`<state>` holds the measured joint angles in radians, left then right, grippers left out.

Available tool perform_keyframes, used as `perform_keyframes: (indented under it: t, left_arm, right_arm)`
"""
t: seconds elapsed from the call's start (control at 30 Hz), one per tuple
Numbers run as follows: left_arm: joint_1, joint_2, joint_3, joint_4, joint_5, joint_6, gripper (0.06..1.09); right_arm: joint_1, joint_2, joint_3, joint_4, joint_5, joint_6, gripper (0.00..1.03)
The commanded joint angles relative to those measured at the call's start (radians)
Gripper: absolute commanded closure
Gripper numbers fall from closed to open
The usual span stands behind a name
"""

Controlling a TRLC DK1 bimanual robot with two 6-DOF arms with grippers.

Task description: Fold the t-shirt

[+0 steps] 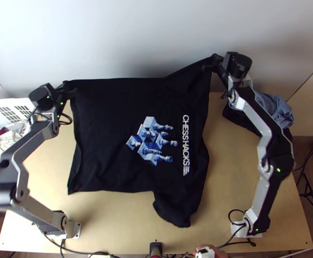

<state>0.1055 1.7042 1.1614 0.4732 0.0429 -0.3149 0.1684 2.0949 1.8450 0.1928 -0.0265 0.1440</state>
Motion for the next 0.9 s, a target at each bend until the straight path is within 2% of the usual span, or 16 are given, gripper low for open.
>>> perform_keyframes:
  t: [0.0, 0.23, 0.47, 0.87]
  left_arm:
    - [-0.004, 0.19, 0.132, 0.015, -0.003, 0.025, 1.05]
    - [0.005, 0.334, 0.285, 0.004, -0.003, 0.036, 1.05]
    - [0.02, 0.431, 0.391, -0.008, -0.003, 0.034, 1.05]
    - [0.042, 0.457, 0.396, -0.022, -0.011, 0.057, 1.05]
  right_arm:
    - [-0.003, 0.182, 0.24, -0.059, 0.005, -0.009, 1.0]
    - [-0.015, 0.323, 0.484, -0.148, 0.011, -0.011, 1.0]
    - [-0.02, 0.336, 0.464, -0.153, 0.017, -0.009, 1.0]
    - [-0.004, 0.286, 0.365, -0.144, 0.046, -0.012, 1.0]
